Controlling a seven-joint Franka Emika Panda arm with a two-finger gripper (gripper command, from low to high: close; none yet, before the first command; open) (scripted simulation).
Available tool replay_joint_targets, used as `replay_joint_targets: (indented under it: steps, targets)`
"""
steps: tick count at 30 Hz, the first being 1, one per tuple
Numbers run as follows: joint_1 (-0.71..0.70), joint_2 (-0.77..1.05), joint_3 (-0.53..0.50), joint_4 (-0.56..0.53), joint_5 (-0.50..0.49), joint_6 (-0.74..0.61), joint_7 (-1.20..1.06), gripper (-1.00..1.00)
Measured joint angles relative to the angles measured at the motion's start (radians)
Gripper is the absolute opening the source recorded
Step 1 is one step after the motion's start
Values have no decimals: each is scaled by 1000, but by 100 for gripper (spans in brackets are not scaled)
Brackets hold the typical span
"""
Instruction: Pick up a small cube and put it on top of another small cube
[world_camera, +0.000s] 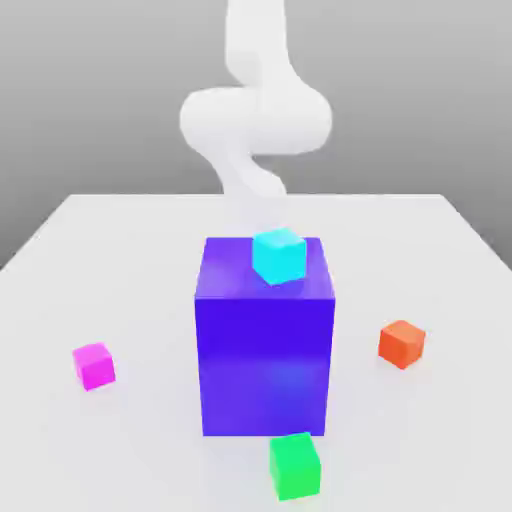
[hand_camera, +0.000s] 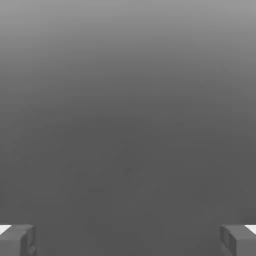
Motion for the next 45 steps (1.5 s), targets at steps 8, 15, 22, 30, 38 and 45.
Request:
replay_joint_targets:
  steps: [8, 15, 22, 30, 38, 45]
  targets:
    - [82, 93, -159, -64, -25, 66, -325, 0]
    - [154, 167, -303, -119, -47, 123, -602, 0]
    - [220, 239, -446, -173, -62, 180, -885, 0]
    - [294, 320, -615, -236, -80, 245, -1208, 0]
    - [367, 403, -786, -298, -96, 310, -1532, 0]
    - [440, 475, -946, -353, -112, 366, -1816, 0]
